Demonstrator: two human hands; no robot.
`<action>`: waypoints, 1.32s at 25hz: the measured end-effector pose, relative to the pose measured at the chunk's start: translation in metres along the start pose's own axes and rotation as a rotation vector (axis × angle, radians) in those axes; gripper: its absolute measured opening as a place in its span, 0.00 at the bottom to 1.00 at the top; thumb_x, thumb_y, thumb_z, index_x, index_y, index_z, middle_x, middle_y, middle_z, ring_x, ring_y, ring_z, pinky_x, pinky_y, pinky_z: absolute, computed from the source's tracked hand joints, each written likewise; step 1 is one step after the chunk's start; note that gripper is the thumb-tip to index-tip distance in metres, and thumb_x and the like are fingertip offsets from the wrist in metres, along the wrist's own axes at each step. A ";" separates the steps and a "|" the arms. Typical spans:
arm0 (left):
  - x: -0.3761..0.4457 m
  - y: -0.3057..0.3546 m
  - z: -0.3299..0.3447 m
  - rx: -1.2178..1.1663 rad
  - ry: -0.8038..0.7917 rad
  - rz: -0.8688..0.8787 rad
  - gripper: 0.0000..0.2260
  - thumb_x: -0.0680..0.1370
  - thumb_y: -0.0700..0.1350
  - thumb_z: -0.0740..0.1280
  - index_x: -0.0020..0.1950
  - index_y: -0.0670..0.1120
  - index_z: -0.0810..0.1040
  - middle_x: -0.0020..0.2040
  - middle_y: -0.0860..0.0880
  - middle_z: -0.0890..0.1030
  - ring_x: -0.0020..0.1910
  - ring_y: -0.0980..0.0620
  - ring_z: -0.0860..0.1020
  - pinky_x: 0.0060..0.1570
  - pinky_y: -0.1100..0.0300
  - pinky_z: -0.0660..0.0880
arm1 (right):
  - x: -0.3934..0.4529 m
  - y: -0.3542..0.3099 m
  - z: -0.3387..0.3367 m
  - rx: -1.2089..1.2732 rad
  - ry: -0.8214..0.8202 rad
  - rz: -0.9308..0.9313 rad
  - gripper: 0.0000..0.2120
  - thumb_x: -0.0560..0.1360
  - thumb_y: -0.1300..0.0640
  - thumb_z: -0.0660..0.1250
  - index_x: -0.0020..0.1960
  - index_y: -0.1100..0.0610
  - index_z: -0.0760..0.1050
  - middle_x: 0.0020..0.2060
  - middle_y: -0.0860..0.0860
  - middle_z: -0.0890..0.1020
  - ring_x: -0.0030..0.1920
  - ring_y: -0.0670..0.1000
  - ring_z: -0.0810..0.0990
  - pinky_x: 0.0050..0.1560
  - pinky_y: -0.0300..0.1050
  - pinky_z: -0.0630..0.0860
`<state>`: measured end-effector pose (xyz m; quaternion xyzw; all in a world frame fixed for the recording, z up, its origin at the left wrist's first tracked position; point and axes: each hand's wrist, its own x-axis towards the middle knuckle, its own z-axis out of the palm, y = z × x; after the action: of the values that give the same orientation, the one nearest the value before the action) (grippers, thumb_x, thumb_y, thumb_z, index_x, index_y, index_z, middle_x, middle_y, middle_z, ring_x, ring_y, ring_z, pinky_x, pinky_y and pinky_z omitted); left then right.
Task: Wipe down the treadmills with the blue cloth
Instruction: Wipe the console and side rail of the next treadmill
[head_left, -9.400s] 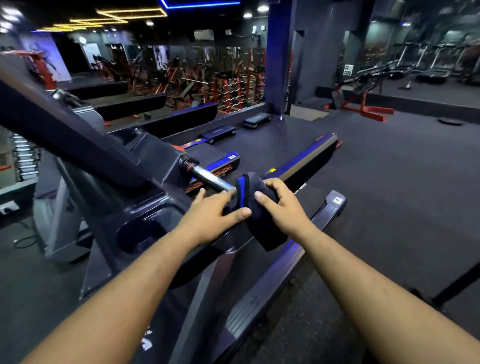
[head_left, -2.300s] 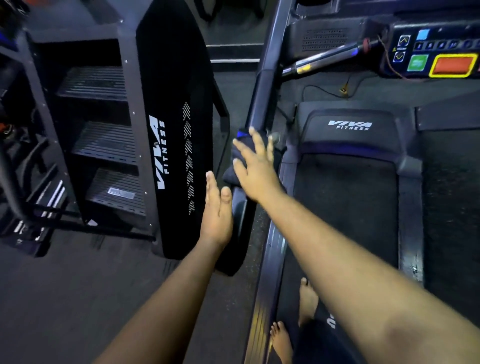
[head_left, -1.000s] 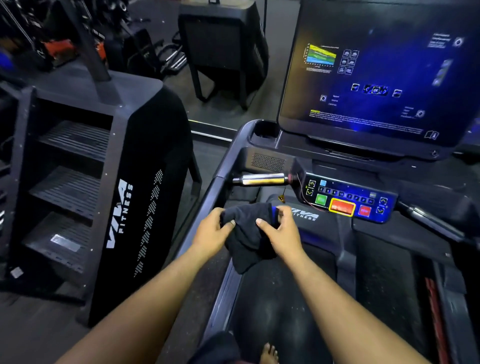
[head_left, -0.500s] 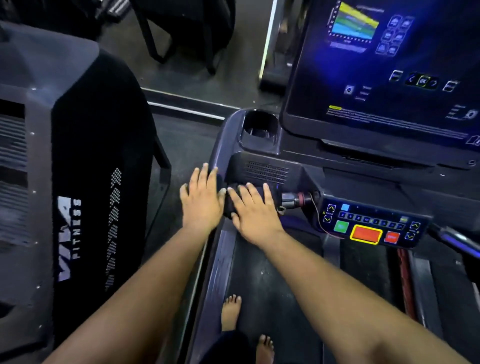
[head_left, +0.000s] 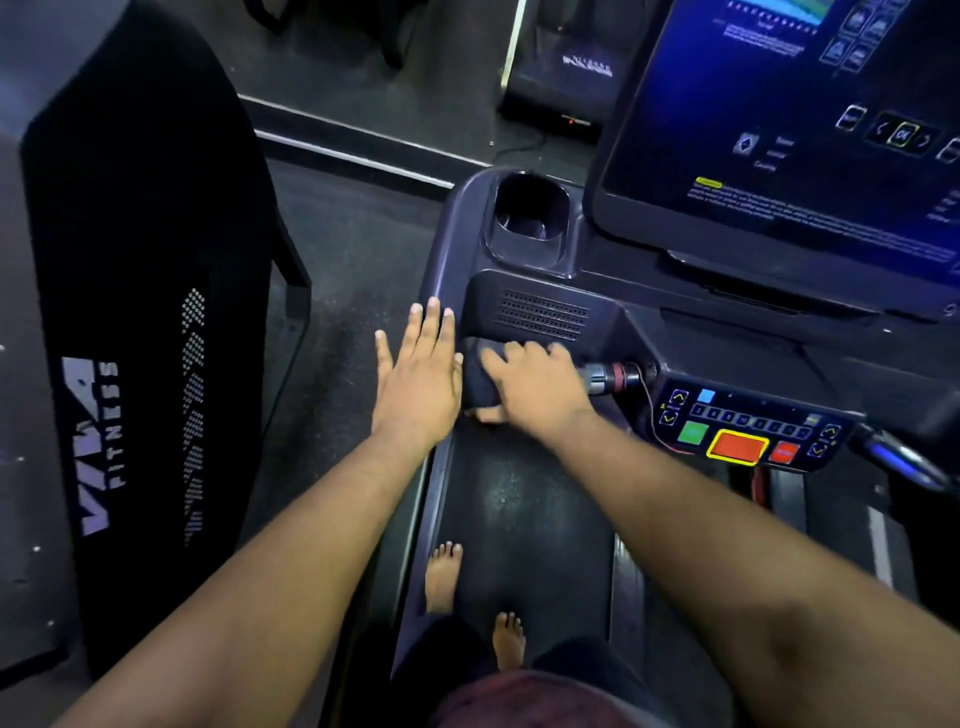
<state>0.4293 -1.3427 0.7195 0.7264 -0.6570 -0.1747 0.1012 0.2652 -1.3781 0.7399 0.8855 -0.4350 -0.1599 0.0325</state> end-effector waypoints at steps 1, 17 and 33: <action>0.002 0.001 -0.001 -0.001 -0.004 0.002 0.25 0.84 0.50 0.49 0.81 0.47 0.50 0.82 0.51 0.47 0.80 0.51 0.43 0.76 0.37 0.44 | 0.015 0.008 -0.015 0.087 -0.093 -0.011 0.38 0.64 0.23 0.62 0.61 0.50 0.71 0.52 0.54 0.81 0.52 0.58 0.81 0.47 0.52 0.71; 0.003 0.003 -0.005 -0.045 -0.015 0.000 0.26 0.84 0.49 0.50 0.81 0.48 0.50 0.82 0.51 0.47 0.81 0.52 0.44 0.76 0.37 0.45 | -0.013 0.020 -0.001 0.005 0.009 0.106 0.39 0.67 0.22 0.59 0.62 0.51 0.73 0.51 0.54 0.80 0.52 0.58 0.79 0.52 0.55 0.69; 0.005 0.001 -0.005 -0.074 -0.016 0.005 0.25 0.84 0.50 0.50 0.81 0.49 0.50 0.82 0.52 0.47 0.80 0.53 0.44 0.76 0.36 0.45 | -0.006 0.019 0.003 -0.006 0.025 0.035 0.41 0.66 0.24 0.60 0.72 0.46 0.66 0.57 0.53 0.79 0.54 0.57 0.78 0.52 0.55 0.70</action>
<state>0.4304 -1.3477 0.7246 0.7191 -0.6525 -0.2048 0.1231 0.2467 -1.3847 0.7421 0.8796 -0.4495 -0.1494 0.0433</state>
